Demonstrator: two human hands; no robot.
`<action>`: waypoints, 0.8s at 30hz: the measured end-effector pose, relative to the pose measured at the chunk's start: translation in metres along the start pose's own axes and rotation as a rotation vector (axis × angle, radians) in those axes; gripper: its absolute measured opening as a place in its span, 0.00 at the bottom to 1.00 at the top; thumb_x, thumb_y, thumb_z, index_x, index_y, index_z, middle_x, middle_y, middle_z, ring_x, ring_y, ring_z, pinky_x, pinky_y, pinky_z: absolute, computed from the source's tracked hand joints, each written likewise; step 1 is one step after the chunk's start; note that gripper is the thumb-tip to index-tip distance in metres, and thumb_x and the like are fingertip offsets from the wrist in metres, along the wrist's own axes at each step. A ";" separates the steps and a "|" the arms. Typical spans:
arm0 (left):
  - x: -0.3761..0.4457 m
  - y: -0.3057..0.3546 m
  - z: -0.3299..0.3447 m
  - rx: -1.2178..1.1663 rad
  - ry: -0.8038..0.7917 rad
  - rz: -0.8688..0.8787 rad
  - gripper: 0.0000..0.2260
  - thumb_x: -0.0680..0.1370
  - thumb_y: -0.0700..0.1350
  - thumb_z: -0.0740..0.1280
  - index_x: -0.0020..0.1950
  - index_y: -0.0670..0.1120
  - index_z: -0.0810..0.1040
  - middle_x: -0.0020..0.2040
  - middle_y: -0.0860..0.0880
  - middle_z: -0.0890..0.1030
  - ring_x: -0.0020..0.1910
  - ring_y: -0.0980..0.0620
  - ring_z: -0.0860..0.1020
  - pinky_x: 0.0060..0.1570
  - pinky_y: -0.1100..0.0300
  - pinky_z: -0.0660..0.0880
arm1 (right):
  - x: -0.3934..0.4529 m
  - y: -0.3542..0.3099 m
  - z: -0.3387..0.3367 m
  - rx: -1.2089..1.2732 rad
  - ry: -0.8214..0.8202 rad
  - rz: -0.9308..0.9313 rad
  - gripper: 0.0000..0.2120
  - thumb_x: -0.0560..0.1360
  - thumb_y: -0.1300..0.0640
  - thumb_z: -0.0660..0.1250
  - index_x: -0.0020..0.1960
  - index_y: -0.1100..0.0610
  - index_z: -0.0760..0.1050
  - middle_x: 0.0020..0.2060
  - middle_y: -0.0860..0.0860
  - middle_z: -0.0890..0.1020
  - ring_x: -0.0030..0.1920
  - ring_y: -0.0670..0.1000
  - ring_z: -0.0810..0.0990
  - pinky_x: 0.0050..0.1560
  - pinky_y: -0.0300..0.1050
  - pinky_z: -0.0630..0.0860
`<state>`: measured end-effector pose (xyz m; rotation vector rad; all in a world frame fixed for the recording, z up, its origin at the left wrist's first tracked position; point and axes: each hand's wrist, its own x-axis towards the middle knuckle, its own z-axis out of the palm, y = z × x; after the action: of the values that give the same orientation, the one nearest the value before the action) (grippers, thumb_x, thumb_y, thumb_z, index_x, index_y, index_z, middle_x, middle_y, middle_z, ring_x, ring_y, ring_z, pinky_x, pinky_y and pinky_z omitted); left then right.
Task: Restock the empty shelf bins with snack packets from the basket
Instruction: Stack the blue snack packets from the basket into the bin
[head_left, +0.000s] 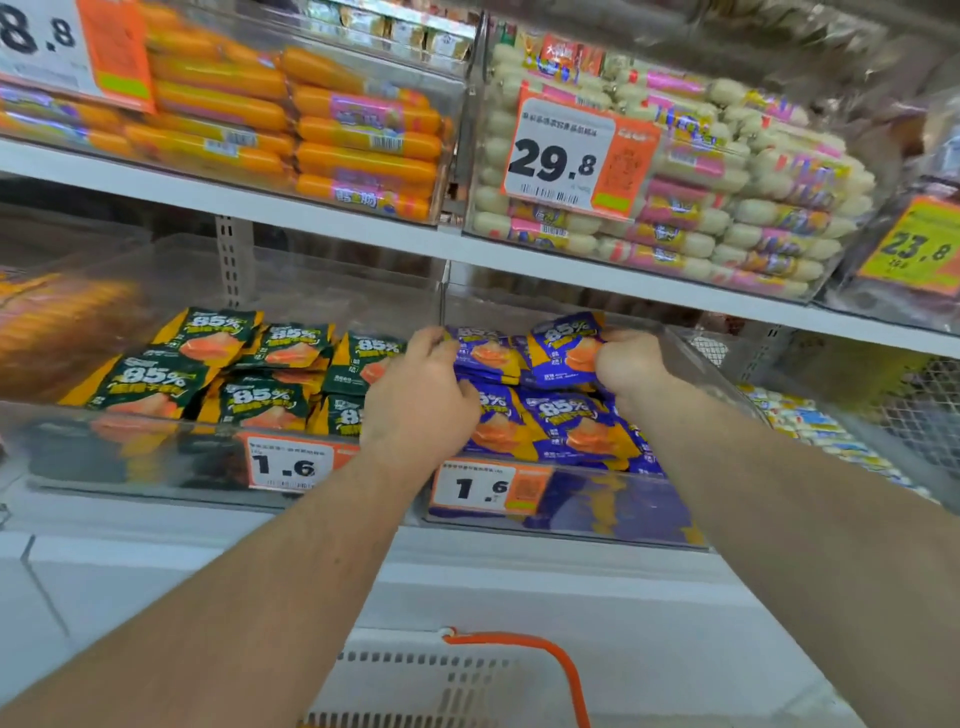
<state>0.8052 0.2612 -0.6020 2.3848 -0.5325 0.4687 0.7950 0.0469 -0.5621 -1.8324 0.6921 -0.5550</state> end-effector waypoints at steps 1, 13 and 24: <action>-0.001 0.000 0.001 0.015 0.015 0.005 0.22 0.78 0.48 0.62 0.72 0.47 0.70 0.74 0.52 0.64 0.64 0.45 0.73 0.57 0.48 0.75 | 0.017 0.005 0.005 -0.056 -0.006 -0.003 0.05 0.73 0.65 0.69 0.47 0.61 0.82 0.46 0.62 0.84 0.48 0.62 0.83 0.49 0.62 0.81; -0.001 0.001 0.002 0.051 0.027 0.002 0.23 0.78 0.49 0.62 0.73 0.48 0.67 0.76 0.55 0.61 0.67 0.49 0.70 0.56 0.51 0.73 | 0.019 0.001 0.032 -0.960 -0.146 -0.008 0.41 0.63 0.29 0.69 0.68 0.51 0.71 0.67 0.59 0.66 0.67 0.62 0.66 0.59 0.52 0.67; -0.001 0.002 0.003 0.037 0.044 0.011 0.23 0.78 0.49 0.63 0.73 0.48 0.67 0.76 0.54 0.62 0.67 0.49 0.70 0.56 0.52 0.74 | 0.021 0.012 0.030 -1.134 -0.103 -0.054 0.39 0.70 0.27 0.59 0.71 0.52 0.69 0.71 0.57 0.68 0.71 0.62 0.63 0.68 0.56 0.63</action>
<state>0.8040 0.2585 -0.6039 2.4018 -0.5217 0.5396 0.8276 0.0496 -0.5826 -2.8987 0.9896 -0.0487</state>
